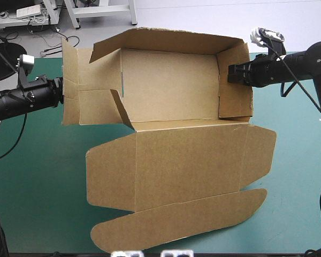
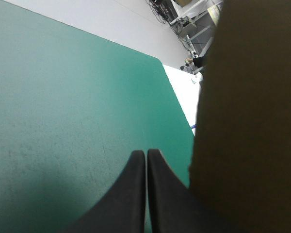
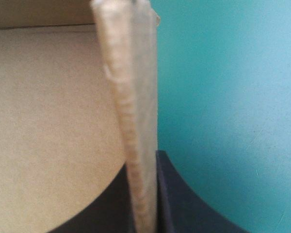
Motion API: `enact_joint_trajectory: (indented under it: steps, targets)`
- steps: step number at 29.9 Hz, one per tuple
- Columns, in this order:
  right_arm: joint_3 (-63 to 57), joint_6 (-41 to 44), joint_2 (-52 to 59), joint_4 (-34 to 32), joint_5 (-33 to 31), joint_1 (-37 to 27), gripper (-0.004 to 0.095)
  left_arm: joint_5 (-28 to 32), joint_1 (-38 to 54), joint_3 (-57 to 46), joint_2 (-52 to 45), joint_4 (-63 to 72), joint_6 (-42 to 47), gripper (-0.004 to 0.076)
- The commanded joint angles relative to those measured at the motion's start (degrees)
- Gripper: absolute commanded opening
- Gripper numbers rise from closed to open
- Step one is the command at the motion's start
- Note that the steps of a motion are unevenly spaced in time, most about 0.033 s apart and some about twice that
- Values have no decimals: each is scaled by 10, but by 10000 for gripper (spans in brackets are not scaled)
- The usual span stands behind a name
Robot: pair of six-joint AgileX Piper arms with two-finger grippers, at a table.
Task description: Fold the box
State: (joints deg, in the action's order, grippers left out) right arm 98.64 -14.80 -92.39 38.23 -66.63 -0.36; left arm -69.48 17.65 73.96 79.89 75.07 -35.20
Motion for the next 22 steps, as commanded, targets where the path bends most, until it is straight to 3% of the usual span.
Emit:
enact_joint_trajectory:
  steps: [1, 11, 15, 22]
  targets:
    - [17, 10, 26, 45, 34, -3, -18, -46, -12, 17, -46, 52, 2, 2]
    - [16, 34, 24, -28, 52, 45, -16, -46, -13, 17, -115, 51, 3, -4]
    - [16, 46, 24, -26, 86, 66, -17, -46, -13, 17, -131, 35, 8, -4]
    - [16, 55, 20, -24, 88, 67, -16, -46, -29, 17, -133, 28, 31, -4]
